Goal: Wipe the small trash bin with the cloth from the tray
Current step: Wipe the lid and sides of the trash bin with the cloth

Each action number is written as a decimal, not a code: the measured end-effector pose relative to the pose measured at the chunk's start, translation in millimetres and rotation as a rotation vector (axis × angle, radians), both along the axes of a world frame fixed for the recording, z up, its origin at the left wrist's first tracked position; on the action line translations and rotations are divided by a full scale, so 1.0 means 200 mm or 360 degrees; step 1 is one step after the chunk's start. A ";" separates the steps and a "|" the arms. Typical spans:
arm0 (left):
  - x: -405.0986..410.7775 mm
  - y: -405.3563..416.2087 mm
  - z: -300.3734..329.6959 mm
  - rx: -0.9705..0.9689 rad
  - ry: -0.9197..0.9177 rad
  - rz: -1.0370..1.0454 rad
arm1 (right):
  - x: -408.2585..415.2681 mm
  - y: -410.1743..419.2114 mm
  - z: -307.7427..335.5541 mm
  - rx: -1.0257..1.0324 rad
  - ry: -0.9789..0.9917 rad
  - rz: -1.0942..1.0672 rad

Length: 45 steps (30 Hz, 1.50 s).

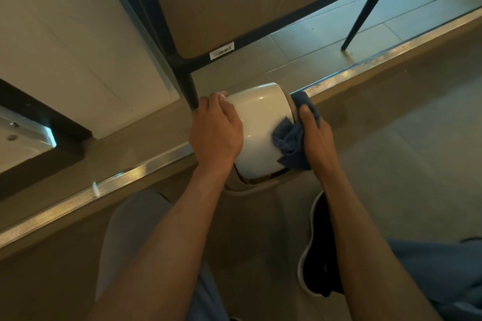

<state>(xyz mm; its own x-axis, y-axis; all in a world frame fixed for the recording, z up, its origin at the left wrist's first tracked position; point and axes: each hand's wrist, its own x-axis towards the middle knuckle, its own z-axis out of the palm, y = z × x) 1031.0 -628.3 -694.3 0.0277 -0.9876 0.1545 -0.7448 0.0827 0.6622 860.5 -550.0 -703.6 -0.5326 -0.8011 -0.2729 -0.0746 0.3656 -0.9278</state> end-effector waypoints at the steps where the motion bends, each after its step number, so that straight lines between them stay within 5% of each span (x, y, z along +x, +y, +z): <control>1: 0.00 0.00 0.00 0.0003 -0.0011 0.0012 | -0.02 -0.06 0.02 0.0015 0.0026 0.0079; 8: -0.01 -0.01 -0.01 0.0031 -0.0010 0.0121 | -0.05 -0.38 0.16 0.0168 0.0059 0.0344; 17: -0.02 0.00 0.01 0.0024 0.0059 0.0152 | 0.03 0.13 -0.11 -0.0133 -0.0088 -0.0148; 25: -0.02 0.00 0.00 0.0021 0.0010 0.0126 | -0.21 -0.05 0.03 0.0364 -0.0430 0.0203; 31: 0.00 -0.01 0.00 0.0024 0.0022 0.0127 | -0.17 -0.06 0.04 0.0166 -0.0973 -0.0056; 45: -0.02 -0.02 -0.04 0.0032 0.0016 0.0079 | -0.26 -0.37 0.03 0.0345 -0.0272 0.0394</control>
<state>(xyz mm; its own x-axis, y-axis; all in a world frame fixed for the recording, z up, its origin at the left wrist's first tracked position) 1026.6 -632.5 -701.7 0.0780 -0.9879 0.1344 -0.7410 0.0327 0.6707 809.0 -623.5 -697.0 -0.2621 -0.8140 -0.5184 -0.0361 0.5451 -0.8376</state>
